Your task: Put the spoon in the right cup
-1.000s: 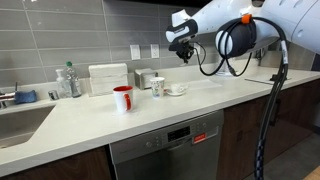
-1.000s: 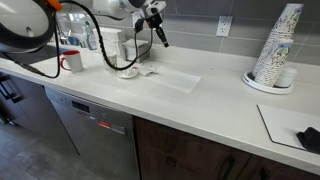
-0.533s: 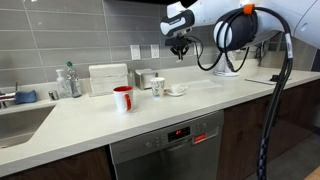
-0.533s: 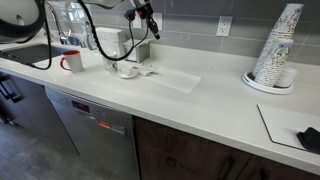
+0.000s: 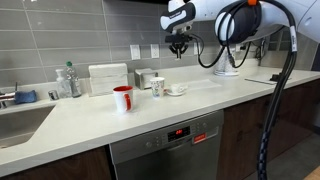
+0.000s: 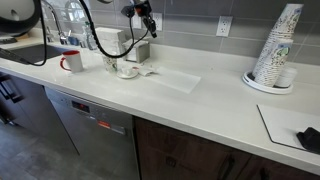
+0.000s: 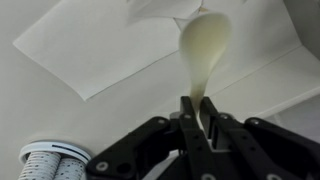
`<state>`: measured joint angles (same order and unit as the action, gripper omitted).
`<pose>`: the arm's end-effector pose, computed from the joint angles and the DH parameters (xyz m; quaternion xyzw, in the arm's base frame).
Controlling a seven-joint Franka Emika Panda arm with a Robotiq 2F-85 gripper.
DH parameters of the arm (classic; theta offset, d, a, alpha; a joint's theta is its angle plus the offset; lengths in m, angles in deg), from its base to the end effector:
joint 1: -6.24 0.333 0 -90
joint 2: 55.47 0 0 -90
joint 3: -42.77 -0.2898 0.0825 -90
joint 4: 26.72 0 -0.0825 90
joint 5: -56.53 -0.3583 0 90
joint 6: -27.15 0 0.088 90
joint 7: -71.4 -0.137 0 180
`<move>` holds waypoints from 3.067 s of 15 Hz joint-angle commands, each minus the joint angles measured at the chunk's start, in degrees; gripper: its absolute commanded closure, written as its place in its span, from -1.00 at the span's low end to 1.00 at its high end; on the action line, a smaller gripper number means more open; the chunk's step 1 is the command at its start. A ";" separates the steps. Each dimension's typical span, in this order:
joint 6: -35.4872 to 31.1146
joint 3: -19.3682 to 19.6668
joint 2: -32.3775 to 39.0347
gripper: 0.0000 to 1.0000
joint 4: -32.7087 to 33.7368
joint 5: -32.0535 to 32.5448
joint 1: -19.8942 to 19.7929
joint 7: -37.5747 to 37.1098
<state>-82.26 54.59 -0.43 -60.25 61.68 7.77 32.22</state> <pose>0.7683 -0.0632 0.4344 0.9103 -0.3481 0.2134 0.0677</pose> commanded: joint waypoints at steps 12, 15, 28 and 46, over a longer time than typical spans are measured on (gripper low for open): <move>12.92 0.49 -9.86 0.93 -19.32 2.62 7.85 -5.07; 11.31 1.03 -14.85 0.93 -26.48 3.27 9.31 -7.30; 1.25 -3.27 -36.26 0.93 -56.45 20.22 17.80 -20.69; -48.62 -5.09 -38.77 0.93 -74.19 54.92 13.23 -48.59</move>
<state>-126.13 48.27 -40.83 -134.36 111.67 20.70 -12.41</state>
